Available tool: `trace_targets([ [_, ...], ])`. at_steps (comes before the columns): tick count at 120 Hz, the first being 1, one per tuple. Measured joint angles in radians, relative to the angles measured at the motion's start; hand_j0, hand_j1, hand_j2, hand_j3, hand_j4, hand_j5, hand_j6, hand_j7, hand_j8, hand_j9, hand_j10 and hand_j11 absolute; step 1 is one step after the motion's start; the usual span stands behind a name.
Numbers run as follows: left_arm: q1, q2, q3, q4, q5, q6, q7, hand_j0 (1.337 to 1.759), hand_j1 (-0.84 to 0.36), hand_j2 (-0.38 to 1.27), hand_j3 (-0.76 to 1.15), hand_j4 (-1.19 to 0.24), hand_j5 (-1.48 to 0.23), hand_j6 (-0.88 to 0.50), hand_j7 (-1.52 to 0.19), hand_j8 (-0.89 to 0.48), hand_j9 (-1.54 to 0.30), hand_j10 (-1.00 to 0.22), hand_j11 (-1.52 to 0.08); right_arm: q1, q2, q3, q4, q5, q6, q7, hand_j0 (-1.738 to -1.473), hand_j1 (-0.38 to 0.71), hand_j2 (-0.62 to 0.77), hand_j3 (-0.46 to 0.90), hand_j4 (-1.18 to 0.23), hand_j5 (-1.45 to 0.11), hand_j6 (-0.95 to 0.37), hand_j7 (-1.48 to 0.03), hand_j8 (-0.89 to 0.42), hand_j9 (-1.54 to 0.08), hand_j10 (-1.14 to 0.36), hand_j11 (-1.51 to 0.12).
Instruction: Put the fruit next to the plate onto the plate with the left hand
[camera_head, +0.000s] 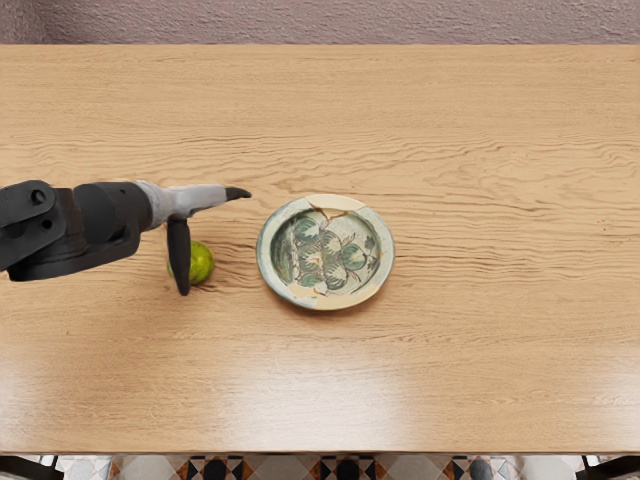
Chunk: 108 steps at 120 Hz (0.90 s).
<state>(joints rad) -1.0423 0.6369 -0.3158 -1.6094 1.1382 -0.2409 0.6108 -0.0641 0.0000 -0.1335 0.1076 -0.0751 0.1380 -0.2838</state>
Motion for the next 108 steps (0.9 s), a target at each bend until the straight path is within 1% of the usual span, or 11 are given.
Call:
trace_targets([
  [10, 0.018, -0.008, 0.002, 0.0, 0.005, 0.005, 0.0, 1.658, 0.32, 0.01, 0.0, -0.03, -0.03, -0.03, -0.03, -0.03, -0.03, -0.02, -0.03, 0.0, 0.0, 0.0, 0.0, 0.0, 0.0, 0.0, -1.658, -0.35, 0.0, 0.0, 0.0, 0.0, 0.0, 0.0, 0.0, 0.0, 0.0, 0.0],
  [57, 0.021, -0.013, 0.024, 0.006, 0.011, 0.014, 0.0, 1.658, 0.32, 0.01, 0.0, -0.03, -0.03, -0.03, -0.03, -0.03, -0.03, -0.03, -0.03, 0.001, 0.0, 0.0, 0.0, 0.0, 0.0, 0.0, -1.658, -0.35, 0.0, 0.0, 0.0, 0.0, 0.0, 0.0, 0.0, 0.0, 0.0, 0.0],
  [108, 0.022, -0.003, 0.057, 0.047, 0.013, 0.016, 0.0, 1.658, 0.31, 0.01, 0.0, -0.04, -0.04, -0.04, -0.04, -0.04, -0.04, -0.04, -0.04, 0.001, 0.0, 0.0, 0.001, 0.0, 0.0, 0.0, -1.658, -0.35, 0.0, 0.0, 0.0, 0.0, 0.0, 0.0, 0.0, 0.0, 0.0, 0.0],
])
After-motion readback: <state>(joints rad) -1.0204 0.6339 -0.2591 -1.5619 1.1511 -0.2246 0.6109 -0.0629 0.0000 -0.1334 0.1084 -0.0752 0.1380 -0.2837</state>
